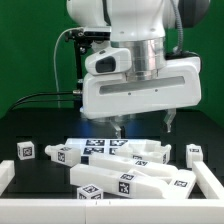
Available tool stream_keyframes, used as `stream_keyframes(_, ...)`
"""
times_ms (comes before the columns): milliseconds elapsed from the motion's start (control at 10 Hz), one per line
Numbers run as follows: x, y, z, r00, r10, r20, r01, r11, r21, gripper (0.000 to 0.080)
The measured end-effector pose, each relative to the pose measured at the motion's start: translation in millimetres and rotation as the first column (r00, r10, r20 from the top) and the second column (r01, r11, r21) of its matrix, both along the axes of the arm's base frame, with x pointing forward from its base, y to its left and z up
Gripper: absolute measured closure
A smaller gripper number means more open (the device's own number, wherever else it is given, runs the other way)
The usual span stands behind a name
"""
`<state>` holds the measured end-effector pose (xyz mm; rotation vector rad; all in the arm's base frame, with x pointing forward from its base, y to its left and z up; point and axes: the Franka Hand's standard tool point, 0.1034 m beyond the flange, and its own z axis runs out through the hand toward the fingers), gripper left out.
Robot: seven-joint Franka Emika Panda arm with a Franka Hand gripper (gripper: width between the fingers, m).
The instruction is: Assemble chair
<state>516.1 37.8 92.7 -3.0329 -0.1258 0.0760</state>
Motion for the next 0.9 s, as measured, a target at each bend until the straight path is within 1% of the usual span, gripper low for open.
stream_keyframes(200, 0.1, -0.2, -0.5, 1.0, 0.0, 0.0, 0.0, 1.0, 0.0, 0.015)
stream_keyframes(300, 2.4, -7.6, -4.3, 0.999, 0.053, 0.001, -0.053, 0.999, 0.003, 0.015)
stream_keyframes(400, 18.8, -36.2, -15.4, 0.996, 0.094, 0.006, -0.094, 0.996, -0.002, 0.015)
stream_keyframes(600, 57.9, -74.3, -24.2, 0.98, 0.196, 0.036, -0.195, 0.981, -0.016, 0.015)
stream_keyframes(700, 65.9, -77.8, -26.1, 0.976, 0.214, 0.045, -0.213, 0.977, -0.024, 0.015)
stream_keyframes(900, 64.4, -76.3, -26.8, 0.976, 0.214, 0.043, -0.213, 0.977, -0.023, 0.015)
